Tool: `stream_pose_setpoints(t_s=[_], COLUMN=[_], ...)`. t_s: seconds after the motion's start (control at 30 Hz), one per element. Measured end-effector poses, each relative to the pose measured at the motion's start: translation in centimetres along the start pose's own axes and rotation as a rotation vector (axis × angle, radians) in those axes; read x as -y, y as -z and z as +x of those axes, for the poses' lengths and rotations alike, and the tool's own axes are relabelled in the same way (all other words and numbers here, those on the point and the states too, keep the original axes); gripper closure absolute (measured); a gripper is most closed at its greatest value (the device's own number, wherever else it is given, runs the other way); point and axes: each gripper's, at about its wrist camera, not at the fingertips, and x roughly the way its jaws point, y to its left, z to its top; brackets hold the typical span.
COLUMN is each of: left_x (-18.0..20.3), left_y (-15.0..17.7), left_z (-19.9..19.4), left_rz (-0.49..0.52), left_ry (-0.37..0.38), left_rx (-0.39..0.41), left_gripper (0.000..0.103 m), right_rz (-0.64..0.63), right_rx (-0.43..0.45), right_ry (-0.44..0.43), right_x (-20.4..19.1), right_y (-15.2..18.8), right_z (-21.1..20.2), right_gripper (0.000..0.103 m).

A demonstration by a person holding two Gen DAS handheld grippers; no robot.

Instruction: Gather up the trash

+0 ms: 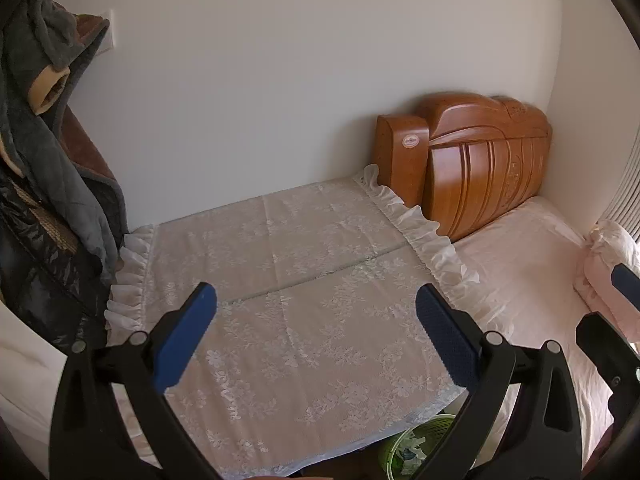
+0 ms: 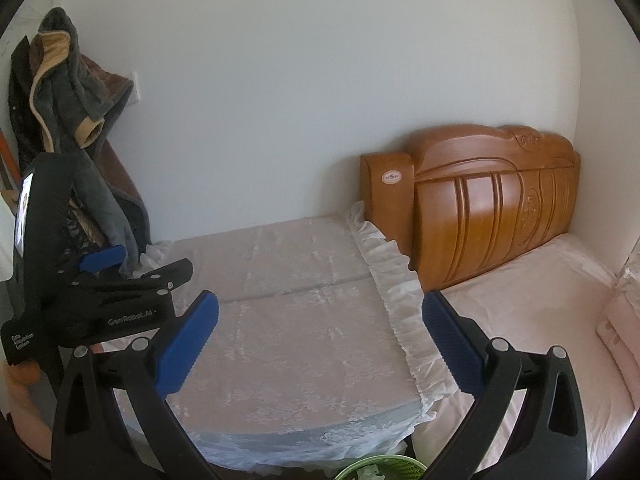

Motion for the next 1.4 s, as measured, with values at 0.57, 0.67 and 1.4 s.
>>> stream_pose_setpoints(t_s=[0.57,0.67,1.4], left_x=[0.2,0.2,0.3], left_y=[-0.2,-0.2,-0.8], left_z=[0.9,1.0,1.1], left_rz=[0.006,0.006,0.036], left_ry=[0.02,0.021,0.036], left_rx=[-0.009,-0.009,-0.003], left_gripper=[0.007,0.007,0.007], right_rz=[0.008,0.008,0.009], right_rx=[-0.012,-0.013,-0.019], right_ry=[0.02,0.022,0.047], right_x=[0.4,0.4,0.7], right_y=[-0.2,-0.2,-0.4], right_z=[0.6,0.7,0.9], right_gripper=[0.002,0.002,0.002])
